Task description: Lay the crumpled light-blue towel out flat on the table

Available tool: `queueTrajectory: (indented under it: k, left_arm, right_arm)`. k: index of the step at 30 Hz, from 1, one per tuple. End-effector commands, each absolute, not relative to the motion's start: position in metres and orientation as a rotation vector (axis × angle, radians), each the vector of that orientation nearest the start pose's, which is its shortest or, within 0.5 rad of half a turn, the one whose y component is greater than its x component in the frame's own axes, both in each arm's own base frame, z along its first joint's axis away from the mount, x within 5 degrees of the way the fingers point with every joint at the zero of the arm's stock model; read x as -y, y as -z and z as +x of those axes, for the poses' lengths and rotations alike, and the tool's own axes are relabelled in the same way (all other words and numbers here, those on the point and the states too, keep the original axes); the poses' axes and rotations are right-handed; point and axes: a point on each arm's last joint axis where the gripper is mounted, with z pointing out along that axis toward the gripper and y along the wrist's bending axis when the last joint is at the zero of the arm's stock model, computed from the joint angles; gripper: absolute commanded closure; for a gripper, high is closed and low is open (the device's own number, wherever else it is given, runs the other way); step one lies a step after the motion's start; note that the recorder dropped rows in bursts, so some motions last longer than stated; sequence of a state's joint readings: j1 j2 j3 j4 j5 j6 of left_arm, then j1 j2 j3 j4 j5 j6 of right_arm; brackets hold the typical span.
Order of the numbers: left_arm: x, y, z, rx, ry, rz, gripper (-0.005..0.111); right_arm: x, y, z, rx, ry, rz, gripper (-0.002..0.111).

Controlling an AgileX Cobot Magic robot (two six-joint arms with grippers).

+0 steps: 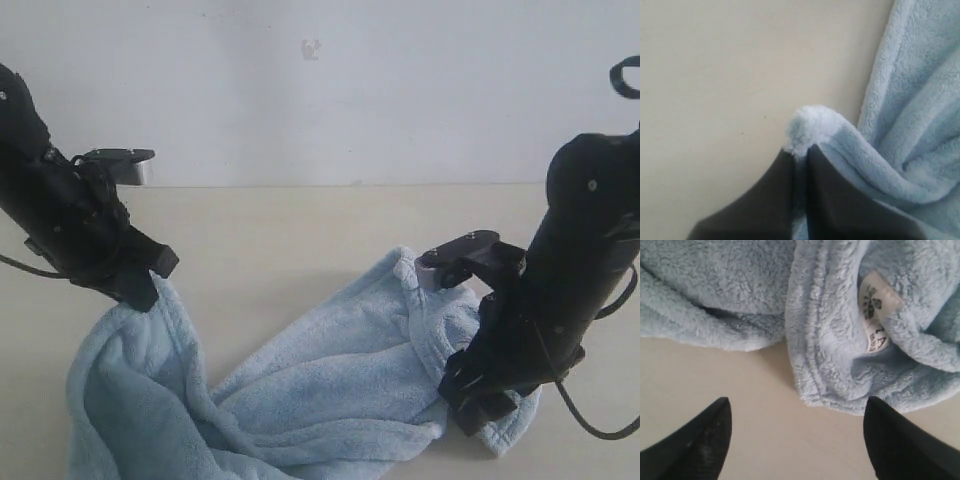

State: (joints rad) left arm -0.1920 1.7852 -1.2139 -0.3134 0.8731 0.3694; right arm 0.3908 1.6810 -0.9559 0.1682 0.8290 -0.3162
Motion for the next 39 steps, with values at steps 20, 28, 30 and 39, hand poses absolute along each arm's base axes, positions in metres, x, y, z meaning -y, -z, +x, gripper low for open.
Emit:
queueTrajectory:
  k: [20,28,30,39]
  left_arm:
    - [0.080,-0.334,0.256,-2.520,0.417,0.588,0.103]
    - [0.071,-0.381,0.204,-2.373,0.413,0.582,0.103]
    - [0.068,-0.393,0.189,-2.323,0.409,0.573,0.103]
    - [0.051,-0.436,0.111,-2.069,0.383,0.525,0.103]
  right_arm:
    - [-0.138,-0.158,0.283,-2.803,-0.081,-0.812,0.107]
    - [-0.119,-0.267,0.246,-2.547,-0.146,-0.661,0.107]
    - [-0.111,-0.290,0.230,-2.509,-0.157,-0.612,0.107]
    - [-0.050,-0.372,0.158,-2.306,0.044,-0.319,0.107]
